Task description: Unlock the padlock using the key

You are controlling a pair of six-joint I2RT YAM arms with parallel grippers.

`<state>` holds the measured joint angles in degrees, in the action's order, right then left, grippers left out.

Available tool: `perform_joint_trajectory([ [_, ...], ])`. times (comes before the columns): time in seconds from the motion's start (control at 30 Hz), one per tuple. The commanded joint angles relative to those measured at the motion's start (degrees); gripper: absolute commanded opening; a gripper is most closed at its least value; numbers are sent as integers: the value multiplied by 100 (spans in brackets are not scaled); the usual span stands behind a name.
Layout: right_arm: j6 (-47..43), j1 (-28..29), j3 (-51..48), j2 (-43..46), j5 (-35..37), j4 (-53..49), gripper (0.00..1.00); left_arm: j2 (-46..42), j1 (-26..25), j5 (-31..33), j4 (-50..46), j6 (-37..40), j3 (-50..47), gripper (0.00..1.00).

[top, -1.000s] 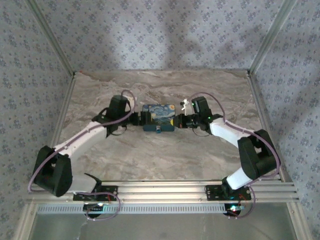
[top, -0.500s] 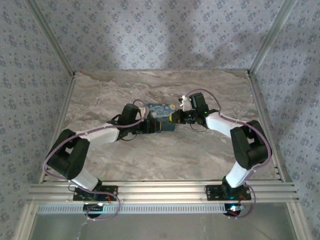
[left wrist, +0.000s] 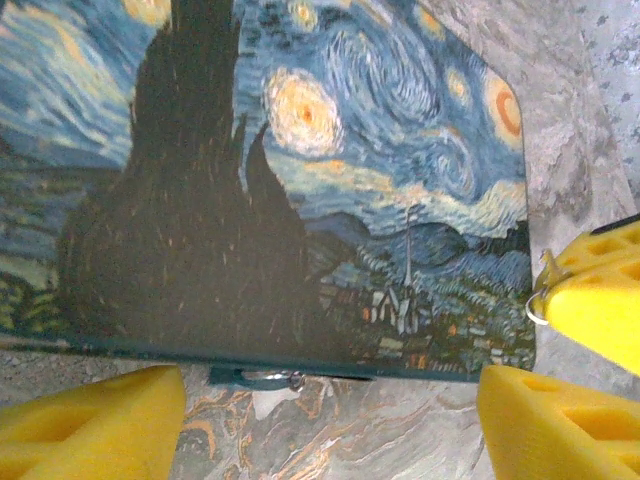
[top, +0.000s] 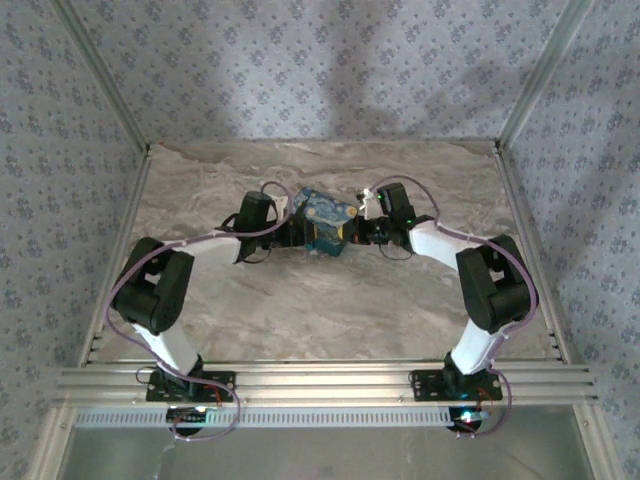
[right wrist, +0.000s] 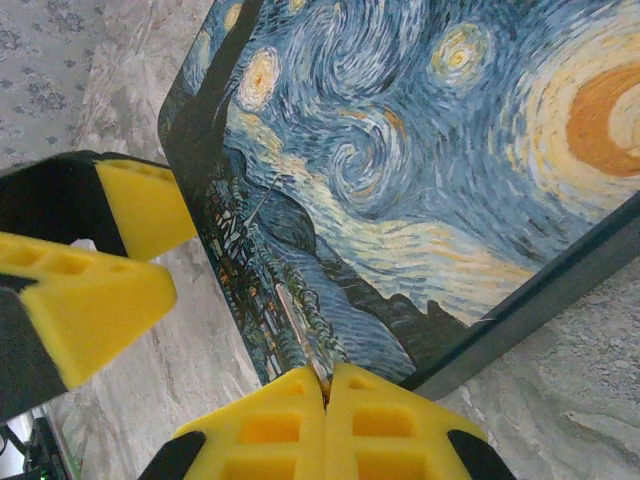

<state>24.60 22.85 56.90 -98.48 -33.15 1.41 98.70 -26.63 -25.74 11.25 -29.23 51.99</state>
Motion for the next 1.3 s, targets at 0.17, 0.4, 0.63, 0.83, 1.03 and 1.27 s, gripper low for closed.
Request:
perform_joint_trajectory([
  [0.17,76,-44,286,-43,83,48,2,254,-14,-75,654,447,-389,72],
  [0.4,159,-10,522,-253,6,167,2,487,-16,-142,777,628,-375,65],
  [0.63,116,68,768,-635,92,8,1,677,-130,-29,663,747,-224,59],
  [0.83,70,158,805,-770,333,-232,1,743,-348,582,414,980,-55,59],
  [1.03,133,173,799,-875,397,-356,1,825,-534,1098,392,1126,17,58],
  [1.27,124,211,801,-893,416,-425,1,932,-636,1438,378,1202,93,52],
])
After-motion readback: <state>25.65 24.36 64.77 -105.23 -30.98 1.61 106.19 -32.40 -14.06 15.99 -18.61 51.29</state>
